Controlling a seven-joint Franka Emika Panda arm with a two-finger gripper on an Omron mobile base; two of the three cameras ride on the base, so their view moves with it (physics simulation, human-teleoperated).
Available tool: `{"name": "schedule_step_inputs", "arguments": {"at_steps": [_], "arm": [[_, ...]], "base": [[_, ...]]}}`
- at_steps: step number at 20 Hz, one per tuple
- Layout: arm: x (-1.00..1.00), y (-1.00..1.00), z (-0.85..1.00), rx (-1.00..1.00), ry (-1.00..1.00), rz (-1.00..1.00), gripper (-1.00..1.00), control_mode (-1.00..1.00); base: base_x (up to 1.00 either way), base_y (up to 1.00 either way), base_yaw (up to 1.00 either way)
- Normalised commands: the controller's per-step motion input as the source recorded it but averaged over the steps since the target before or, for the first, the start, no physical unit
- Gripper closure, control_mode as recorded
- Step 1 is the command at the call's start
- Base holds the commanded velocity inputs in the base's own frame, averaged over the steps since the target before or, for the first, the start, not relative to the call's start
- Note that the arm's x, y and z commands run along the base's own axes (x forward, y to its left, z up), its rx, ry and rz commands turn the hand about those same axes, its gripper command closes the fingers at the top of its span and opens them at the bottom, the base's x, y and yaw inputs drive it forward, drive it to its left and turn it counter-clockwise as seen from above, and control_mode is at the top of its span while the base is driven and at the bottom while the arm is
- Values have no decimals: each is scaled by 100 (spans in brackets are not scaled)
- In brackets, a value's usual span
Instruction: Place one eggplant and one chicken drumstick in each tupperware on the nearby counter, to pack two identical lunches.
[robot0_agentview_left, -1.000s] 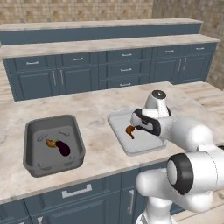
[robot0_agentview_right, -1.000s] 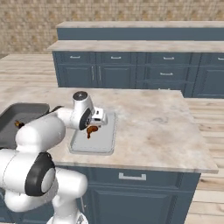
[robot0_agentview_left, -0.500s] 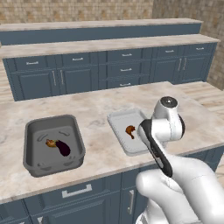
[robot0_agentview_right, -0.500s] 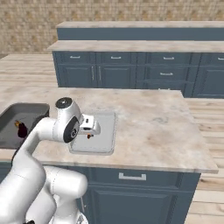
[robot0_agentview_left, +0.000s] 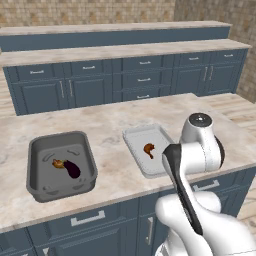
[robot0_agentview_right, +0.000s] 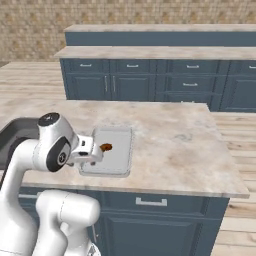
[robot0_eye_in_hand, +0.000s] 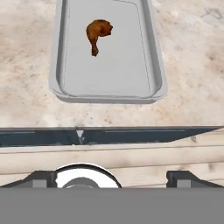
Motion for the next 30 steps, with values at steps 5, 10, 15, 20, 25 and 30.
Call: {"name": "schedule_step_inputs", "arguments": {"at_steps": [5,10,15,20,25,30], "arm": [[-68,-4,17,0,0,6,-100,-100],[-15,0,-24,0,-24,9,-100,-100],[0,0,0,0,0,0,-100,100],[0,0,0,0,0,0,-100,100],[0,0,0,0,0,0,-100,100],[0,0,0,0,0,0,-100,100]], "base": [[0,0,0],[0,0,0],[-4,-5,10],[-92,-25,0],[-98,-48,-5],[-60,-80,-37]]}}
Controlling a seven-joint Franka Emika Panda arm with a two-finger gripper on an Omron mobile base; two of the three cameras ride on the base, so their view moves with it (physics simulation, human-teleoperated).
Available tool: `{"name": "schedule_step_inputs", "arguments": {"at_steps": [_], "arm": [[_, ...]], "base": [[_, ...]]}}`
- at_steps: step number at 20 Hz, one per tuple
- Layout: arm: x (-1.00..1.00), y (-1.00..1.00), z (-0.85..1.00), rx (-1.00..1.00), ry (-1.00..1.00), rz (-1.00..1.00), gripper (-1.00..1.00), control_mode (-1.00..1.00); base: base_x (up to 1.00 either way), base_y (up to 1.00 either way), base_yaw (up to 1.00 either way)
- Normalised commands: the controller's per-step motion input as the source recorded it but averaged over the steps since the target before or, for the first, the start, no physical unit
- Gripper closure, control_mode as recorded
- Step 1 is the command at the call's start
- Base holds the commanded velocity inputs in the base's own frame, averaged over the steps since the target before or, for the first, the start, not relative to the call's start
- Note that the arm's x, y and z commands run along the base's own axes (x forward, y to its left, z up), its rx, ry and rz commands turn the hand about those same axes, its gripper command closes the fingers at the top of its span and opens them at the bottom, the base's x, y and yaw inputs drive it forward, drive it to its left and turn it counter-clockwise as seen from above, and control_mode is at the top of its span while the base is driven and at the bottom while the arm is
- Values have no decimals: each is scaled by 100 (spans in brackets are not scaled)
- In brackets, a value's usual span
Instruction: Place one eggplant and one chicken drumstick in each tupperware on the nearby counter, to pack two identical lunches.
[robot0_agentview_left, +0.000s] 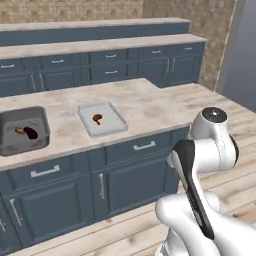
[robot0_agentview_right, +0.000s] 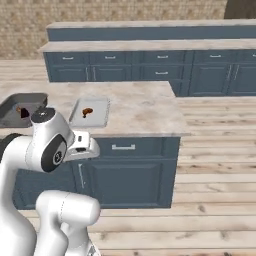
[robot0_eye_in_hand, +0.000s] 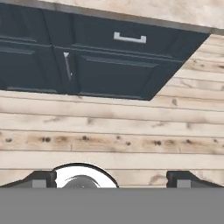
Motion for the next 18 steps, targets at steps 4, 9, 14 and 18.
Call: {"name": "schedule_step_inputs", "arguments": {"at_steps": [4,9,14,18], "arm": [[0,0,0,0,0,0,-100,100],[0,0,0,0,0,0,-100,100],[0,0,0,0,0,0,-100,100],[0,0,0,0,0,0,-100,100]], "base": [[-22,-59,-53],[-1,-32,-55],[0,-28,-54],[0,-26,-53]]}}
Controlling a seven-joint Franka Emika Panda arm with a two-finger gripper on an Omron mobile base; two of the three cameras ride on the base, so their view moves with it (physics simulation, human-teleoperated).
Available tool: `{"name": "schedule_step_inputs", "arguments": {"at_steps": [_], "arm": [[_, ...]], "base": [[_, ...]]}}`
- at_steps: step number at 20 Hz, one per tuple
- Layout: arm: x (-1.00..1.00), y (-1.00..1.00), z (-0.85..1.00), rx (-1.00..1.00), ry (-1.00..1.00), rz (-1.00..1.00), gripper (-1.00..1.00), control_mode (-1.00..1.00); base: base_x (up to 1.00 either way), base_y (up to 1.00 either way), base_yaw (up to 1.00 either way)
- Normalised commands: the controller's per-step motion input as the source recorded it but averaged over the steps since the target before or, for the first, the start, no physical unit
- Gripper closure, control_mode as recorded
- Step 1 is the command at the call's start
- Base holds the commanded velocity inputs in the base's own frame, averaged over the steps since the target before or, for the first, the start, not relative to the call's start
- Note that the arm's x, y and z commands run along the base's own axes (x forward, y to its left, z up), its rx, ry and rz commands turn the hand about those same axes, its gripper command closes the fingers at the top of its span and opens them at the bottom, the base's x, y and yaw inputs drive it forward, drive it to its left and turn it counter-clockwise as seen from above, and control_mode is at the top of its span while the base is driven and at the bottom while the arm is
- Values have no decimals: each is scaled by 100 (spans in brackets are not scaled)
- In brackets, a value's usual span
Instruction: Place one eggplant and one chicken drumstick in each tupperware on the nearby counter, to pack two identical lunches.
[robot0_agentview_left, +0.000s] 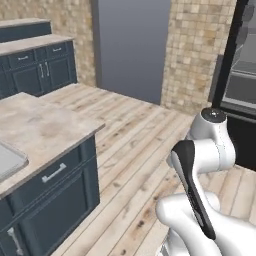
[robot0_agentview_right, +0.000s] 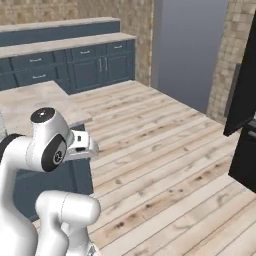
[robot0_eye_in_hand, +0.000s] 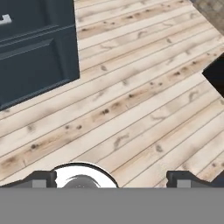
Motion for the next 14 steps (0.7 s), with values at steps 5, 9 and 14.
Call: {"name": "schedule_step_inputs", "arguments": {"at_steps": [5,9,14], "arm": [[0,0,0,0,0,0,-100,100],[0,0,0,0,0,0,-100,100],[0,0,0,0,0,0,-100,100]], "base": [[0,-19,-46],[0,-21,-43],[0,-21,-43]]}}
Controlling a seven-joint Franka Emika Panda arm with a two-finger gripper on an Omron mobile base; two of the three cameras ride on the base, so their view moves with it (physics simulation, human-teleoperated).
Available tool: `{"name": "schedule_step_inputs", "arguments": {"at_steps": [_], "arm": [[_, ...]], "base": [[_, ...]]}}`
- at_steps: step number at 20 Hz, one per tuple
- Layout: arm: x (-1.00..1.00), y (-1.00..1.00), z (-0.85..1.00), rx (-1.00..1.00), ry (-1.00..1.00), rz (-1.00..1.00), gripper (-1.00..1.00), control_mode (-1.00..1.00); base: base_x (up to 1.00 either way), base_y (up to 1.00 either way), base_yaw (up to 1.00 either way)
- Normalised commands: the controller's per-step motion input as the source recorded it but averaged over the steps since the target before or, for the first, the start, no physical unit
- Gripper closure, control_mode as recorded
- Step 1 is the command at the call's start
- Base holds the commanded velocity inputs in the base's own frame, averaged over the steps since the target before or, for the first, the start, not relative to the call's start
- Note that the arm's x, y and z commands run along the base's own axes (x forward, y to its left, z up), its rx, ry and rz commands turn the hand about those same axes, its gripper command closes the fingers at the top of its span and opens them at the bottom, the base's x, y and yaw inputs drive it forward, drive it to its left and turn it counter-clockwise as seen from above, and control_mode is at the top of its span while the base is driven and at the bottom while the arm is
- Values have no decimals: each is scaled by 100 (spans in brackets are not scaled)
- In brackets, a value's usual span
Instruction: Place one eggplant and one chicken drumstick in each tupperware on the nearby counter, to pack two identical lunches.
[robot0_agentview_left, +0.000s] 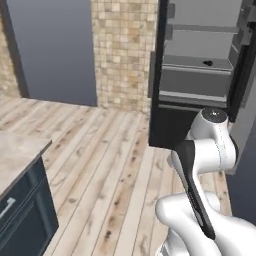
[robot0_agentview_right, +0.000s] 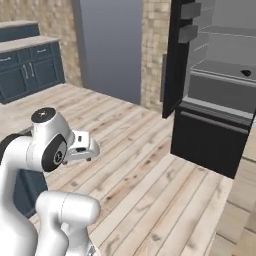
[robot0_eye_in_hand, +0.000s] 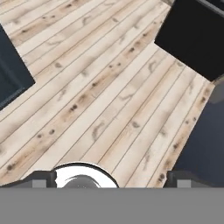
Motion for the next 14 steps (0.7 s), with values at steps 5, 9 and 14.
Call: {"name": "schedule_step_inputs", "arguments": {"at_steps": [5,9,14], "arm": [[0,0,0,0,0,0,-100,100],[0,0,0,0,0,0,-100,100],[0,0,0,0,0,0,-100,100]], "base": [[0,-19,-45],[0,-18,-46],[0,-20,-46]]}}
